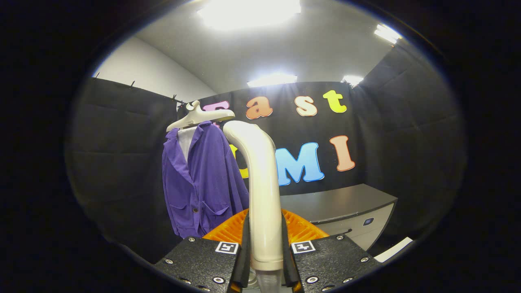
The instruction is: Iron the clothes twice with a garment steamer, once on the left side and once on the right side.
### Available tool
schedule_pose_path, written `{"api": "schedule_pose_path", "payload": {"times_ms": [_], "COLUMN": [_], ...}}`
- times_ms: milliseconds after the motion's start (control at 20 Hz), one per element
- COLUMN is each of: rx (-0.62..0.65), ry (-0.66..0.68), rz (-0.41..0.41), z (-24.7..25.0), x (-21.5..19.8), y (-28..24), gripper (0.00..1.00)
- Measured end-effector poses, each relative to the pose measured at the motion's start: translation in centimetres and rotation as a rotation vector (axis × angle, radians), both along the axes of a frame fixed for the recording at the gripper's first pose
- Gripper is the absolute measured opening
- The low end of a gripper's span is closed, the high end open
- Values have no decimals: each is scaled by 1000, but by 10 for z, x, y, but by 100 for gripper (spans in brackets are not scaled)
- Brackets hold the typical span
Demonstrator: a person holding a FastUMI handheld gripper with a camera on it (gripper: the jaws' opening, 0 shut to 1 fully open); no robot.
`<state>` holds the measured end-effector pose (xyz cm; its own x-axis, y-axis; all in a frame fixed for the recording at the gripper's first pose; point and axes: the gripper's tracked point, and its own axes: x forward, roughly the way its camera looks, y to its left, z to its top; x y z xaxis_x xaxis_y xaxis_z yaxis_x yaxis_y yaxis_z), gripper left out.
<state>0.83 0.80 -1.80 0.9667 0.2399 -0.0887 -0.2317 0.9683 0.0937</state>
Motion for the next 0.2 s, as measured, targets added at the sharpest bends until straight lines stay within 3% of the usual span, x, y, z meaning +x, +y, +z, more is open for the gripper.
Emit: {"api": "schedule_pose_path", "payload": {"times_ms": [200], "rx": [-5], "ry": [-1], "rz": [-53], "z": [3], "x": [8], "y": [0], "gripper": [33]}}
